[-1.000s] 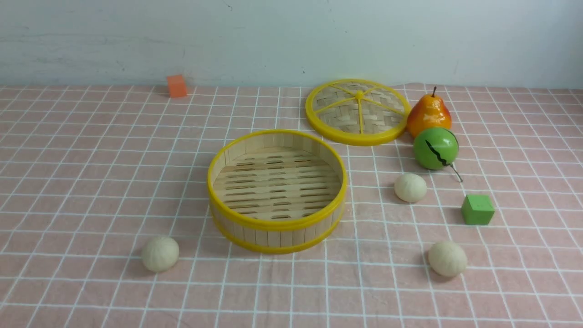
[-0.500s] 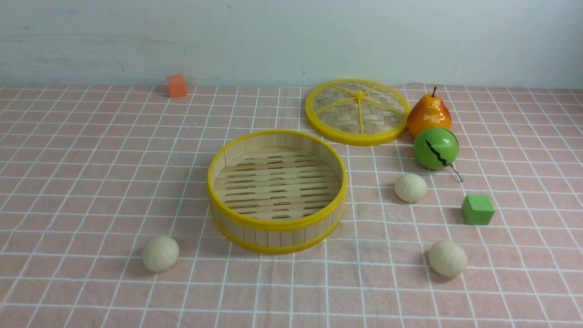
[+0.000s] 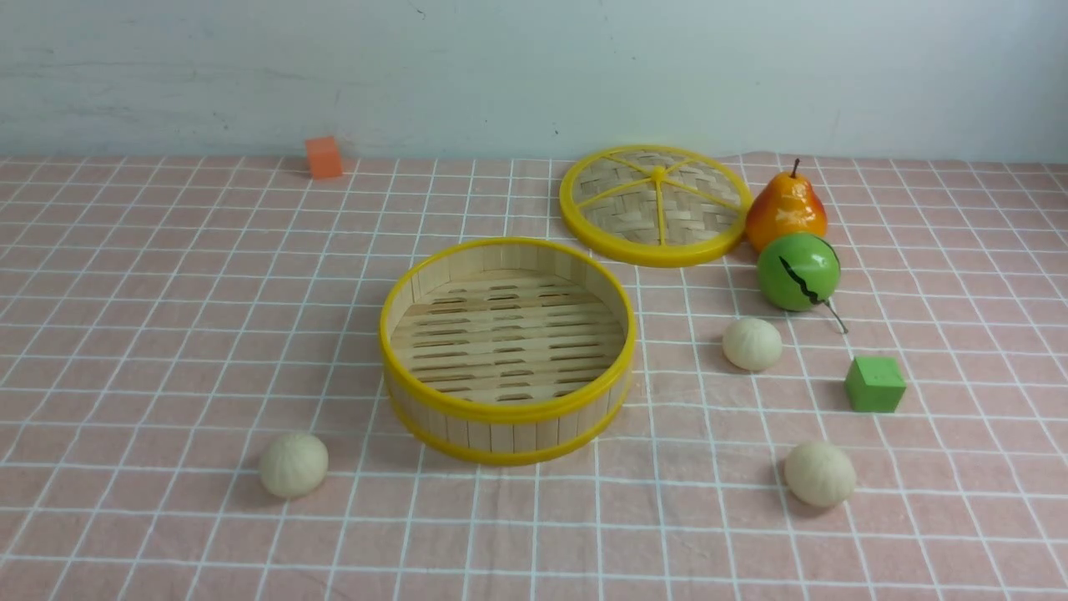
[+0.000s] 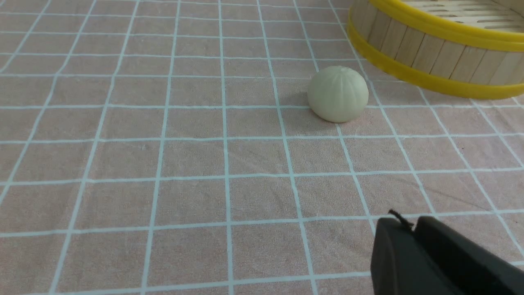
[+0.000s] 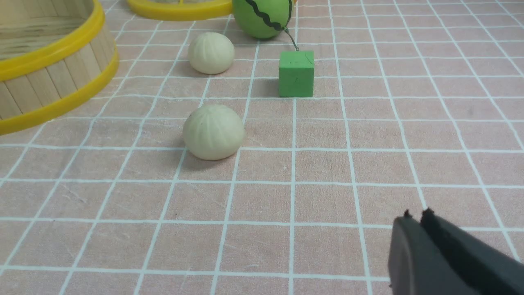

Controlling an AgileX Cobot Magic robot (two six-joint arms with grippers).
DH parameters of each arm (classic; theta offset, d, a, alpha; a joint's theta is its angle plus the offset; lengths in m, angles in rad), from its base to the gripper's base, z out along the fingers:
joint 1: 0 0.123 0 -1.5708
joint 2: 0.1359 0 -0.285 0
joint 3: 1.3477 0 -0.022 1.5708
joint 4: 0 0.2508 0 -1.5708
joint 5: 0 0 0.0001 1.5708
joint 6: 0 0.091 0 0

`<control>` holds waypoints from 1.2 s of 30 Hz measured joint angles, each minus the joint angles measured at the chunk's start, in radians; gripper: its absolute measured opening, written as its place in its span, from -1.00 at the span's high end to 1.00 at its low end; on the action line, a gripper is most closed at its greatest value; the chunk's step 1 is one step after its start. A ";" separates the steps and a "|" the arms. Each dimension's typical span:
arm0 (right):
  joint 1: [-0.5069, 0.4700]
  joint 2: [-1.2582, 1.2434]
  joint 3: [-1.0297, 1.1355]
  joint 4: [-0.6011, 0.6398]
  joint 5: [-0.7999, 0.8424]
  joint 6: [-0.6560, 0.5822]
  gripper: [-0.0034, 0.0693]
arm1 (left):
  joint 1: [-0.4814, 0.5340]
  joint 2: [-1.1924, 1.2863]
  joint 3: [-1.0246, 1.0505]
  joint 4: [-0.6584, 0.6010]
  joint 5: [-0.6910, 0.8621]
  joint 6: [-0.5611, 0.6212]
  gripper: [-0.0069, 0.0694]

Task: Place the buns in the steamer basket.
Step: Use the left arm to grab a steamed stuffed bun

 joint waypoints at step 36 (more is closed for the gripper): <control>0.000 0.000 0.000 0.000 0.000 0.000 0.71 | 0.000 0.000 0.000 0.000 0.000 0.000 0.62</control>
